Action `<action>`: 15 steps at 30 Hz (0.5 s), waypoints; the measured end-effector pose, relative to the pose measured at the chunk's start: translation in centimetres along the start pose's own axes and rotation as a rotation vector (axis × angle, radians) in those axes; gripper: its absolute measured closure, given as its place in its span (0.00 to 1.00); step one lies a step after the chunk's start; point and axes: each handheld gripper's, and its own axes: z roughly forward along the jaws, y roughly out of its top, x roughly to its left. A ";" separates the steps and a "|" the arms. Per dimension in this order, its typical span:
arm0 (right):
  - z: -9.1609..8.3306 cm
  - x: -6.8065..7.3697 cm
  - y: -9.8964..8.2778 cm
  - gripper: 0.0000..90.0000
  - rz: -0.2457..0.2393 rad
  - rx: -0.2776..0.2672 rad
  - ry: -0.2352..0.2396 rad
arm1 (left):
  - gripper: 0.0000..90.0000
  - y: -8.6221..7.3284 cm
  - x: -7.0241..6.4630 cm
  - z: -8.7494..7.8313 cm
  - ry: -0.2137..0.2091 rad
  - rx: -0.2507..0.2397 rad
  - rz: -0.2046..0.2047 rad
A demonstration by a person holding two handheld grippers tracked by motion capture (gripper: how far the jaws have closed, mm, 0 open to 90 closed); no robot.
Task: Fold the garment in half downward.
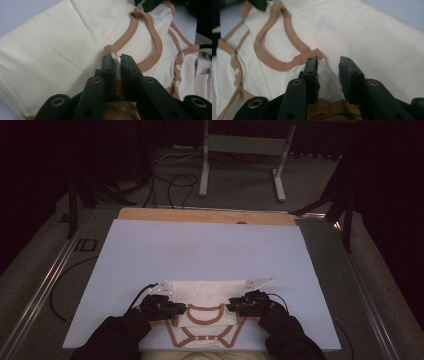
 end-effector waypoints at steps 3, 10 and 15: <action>0.3 0.1 0.0 0.83 -0.003 0.014 0.013 | 0.96 -0.1 0.0 0.1 0.001 0.006 -0.005; 0.2 0.1 0.1 1.00 -0.005 0.023 0.002 | 0.98 -0.1 0.0 0.1 0.007 -0.002 -0.010; -0.6 0.5 0.5 1.00 -0.028 -0.004 -0.004 | 0.98 0.1 -0.4 -0.3 0.005 -0.020 0.005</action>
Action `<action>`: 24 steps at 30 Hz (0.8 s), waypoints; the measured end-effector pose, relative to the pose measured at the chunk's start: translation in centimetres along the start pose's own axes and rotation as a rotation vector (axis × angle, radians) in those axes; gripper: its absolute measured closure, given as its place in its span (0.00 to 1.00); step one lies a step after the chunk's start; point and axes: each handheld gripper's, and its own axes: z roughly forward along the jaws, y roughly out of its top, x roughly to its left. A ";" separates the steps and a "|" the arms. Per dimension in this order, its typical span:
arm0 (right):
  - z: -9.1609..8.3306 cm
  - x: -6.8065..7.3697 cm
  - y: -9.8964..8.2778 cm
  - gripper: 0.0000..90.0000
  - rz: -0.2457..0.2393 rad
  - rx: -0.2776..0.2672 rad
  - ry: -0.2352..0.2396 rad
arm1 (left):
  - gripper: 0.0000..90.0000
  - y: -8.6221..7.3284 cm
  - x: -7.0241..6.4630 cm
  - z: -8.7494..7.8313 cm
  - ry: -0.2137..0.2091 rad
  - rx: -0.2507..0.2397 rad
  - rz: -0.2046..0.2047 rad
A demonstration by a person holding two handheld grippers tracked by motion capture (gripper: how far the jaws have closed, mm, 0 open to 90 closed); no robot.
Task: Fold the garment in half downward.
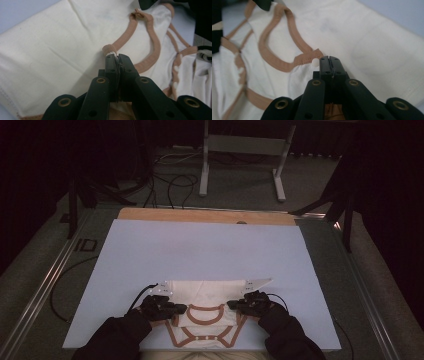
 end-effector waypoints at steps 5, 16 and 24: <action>-1.1 0.8 0.6 1.00 -0.021 -0.033 0.006 | 0.98 0.1 -0.4 -0.6 -0.010 -0.018 0.005; -3.1 3.4 0.6 1.00 -0.057 -0.073 0.062 | 0.98 -0.8 -1.6 -2.0 -0.074 -0.050 0.018; -3.7 5.1 -0.5 1.00 -0.059 -0.059 0.103 | 0.97 -2.0 -3.0 -2.5 -0.130 -0.028 0.056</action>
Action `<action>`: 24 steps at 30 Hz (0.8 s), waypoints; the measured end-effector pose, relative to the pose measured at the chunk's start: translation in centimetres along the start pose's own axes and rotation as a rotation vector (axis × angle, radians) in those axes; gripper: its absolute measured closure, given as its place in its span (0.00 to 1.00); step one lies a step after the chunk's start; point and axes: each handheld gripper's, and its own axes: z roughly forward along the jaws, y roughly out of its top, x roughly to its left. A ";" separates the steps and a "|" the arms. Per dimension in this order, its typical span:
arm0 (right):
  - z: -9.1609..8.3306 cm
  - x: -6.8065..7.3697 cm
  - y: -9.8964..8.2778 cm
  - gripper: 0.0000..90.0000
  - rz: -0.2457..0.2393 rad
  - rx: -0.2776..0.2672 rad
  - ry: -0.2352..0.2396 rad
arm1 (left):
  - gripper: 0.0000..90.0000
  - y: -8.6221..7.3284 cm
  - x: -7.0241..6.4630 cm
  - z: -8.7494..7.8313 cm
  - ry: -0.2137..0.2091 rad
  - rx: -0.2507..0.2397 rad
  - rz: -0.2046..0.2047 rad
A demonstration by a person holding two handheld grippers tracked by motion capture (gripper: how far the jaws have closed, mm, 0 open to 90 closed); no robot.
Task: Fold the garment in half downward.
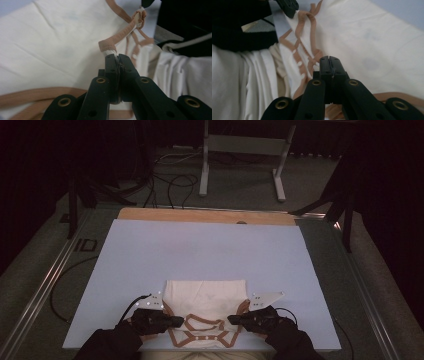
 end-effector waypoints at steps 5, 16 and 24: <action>0.3 0.6 -0.9 1.00 0.015 0.014 0.028 | 0.97 -0.8 -0.5 0.6 -0.032 0.041 0.019; 0.5 1.6 -2.5 1.00 0.038 0.032 0.071 | 0.87 -1.5 -1.1 0.6 -0.071 0.085 0.050; 0.3 1.7 -2.5 0.74 0.051 0.014 0.098 | 0.65 -1.8 -1.7 0.1 -0.082 0.068 0.097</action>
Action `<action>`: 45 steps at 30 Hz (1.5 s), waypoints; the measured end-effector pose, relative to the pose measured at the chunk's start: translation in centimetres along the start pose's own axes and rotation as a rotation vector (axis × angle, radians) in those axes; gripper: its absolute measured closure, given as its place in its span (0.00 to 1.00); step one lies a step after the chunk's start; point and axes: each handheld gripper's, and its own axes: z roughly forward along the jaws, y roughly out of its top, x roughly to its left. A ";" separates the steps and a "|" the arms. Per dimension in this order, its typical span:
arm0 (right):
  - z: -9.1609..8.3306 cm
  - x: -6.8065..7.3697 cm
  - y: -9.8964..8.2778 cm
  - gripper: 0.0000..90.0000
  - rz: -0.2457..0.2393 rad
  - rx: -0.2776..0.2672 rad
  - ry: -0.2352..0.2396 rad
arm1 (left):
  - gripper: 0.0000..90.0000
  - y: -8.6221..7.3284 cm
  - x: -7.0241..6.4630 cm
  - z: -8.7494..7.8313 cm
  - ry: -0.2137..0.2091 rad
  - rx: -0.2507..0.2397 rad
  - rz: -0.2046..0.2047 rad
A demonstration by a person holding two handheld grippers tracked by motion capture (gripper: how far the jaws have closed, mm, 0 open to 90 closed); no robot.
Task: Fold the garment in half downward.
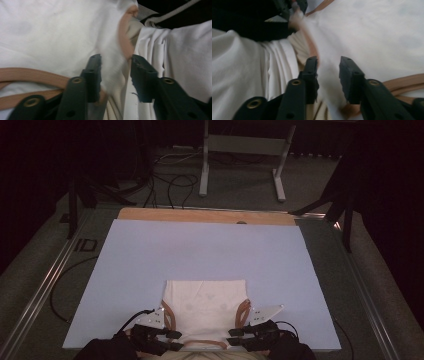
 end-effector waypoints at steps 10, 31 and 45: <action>-0.4 -0.7 1.2 0.35 -0.012 -0.065 -0.012 | 0.38 0.7 0.6 -0.4 0.031 -0.086 -0.028; -1.2 -2.4 3.0 0.13 -0.080 -0.144 -0.133 | 0.00 1.5 1.1 -1.5 0.181 -0.210 0.004; -0.2 -3.1 4.2 0.11 -0.076 -0.185 -0.219 | 0.00 1.3 1.1 -1.9 0.264 -0.262 0.029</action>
